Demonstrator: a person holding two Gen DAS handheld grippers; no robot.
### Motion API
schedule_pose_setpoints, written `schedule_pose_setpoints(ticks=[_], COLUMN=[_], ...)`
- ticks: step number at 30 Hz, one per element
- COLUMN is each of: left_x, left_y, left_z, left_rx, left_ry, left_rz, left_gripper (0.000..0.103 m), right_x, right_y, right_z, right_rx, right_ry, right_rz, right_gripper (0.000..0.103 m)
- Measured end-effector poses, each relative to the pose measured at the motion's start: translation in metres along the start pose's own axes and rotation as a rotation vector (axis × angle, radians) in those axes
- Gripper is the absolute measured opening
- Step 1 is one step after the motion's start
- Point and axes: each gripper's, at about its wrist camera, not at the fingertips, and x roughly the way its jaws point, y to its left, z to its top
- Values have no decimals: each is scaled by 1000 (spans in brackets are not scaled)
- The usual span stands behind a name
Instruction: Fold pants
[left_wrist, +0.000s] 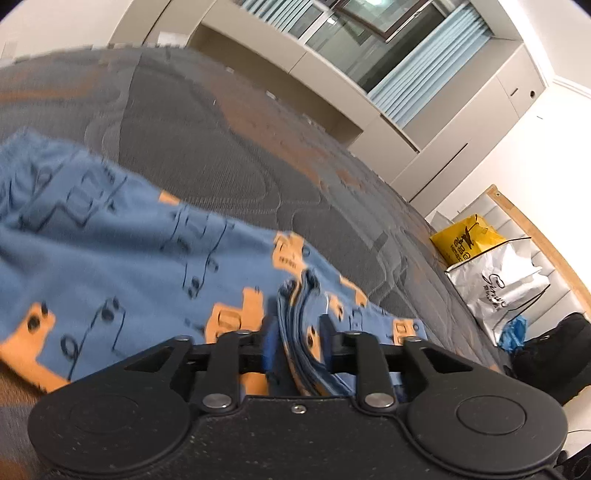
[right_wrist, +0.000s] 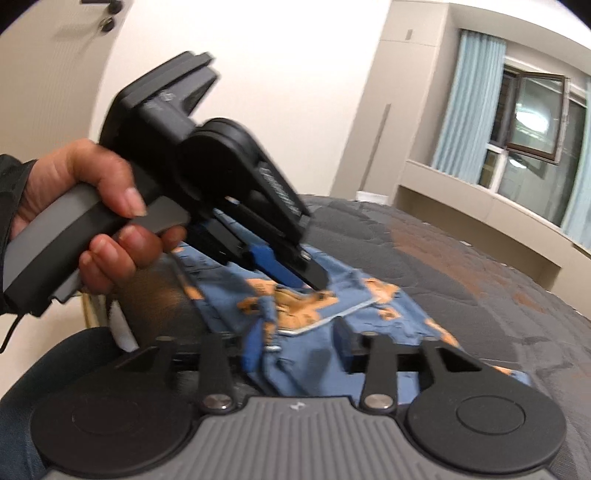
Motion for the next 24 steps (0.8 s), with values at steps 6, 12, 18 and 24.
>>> schedule_pose_setpoints(ticks=[6,12,18,24], left_x=[8,12,22,43], left_y=[-26,-34,-49,-46], left_z=[4,7,2,-6], left_rx=[127,147,272,355], left_ry=[-63,-75,-89,-59], left_rz=[86,95,201,372], left_gripper=[64,74,92,95], right_x=[-18,-32,-15,30], right_y=[-40,-60,-74,-126], right_z=[-7,-10,-9,-16], right_rx=[38,59,-16,-12], right_ry=[-13,-36,-5,151], right_rz=[-155,-108,-346,-571], right_gripper=[91,98,103,103])
